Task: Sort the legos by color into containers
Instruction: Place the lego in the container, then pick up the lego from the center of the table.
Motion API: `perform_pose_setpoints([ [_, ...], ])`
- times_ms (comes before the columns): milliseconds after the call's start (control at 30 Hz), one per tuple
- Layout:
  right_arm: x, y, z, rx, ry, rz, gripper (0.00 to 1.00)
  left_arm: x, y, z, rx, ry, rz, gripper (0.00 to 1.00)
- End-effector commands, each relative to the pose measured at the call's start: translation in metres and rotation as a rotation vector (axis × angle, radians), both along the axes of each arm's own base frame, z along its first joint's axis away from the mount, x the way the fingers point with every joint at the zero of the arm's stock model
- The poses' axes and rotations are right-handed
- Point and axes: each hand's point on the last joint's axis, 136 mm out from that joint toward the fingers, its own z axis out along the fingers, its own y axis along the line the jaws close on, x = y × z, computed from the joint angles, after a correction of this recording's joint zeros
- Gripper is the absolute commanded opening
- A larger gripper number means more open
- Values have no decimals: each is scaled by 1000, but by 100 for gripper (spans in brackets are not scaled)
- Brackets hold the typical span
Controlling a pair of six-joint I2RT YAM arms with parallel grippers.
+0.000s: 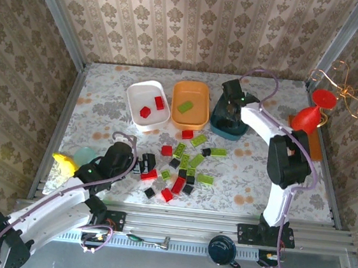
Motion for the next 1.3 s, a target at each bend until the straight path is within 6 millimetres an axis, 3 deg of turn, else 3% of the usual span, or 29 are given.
perform_pose_setpoints([
  [0,-26,31,43,35,-128,82,71,2,4,23,41,-41,-13,100],
  [200,-94,57,41,56,-180,168,72,3,8,52,118,-85,-54,100],
  [333,-137,67,14,79,-148,223,73,-1,4,33,171,-11,-94,97],
  [367,-146,67,15,89,-155,232,73,-2,-1,25,169,12,-113,97],
  [467,-164,65,1,71,-117,248,73,-8,-14,3,183,58,-154,96],
  [567,-173,60,-7,56,-99,250,73,-6,-27,-8,201,69,-196,97],
  [700,-179,55,-6,57,-101,243,73,10,-52,-8,220,51,-248,96],
  [833,-182,50,0,56,-122,234,74,33,-75,-17,271,63,-269,83],
  [933,-185,46,1,49,-120,232,74,50,-89,-26,309,78,-280,82],
  [1033,-189,43,2,53,-120,233,74,66,-94,-35,345,92,-269,81],
  [1167,-193,38,4,51,-125,229,74,83,-94,-45,361,109,-237,69],
  [1267,-195,35,6,45,-130,231,75,88,-92,-53,366,121,-224,68],
])
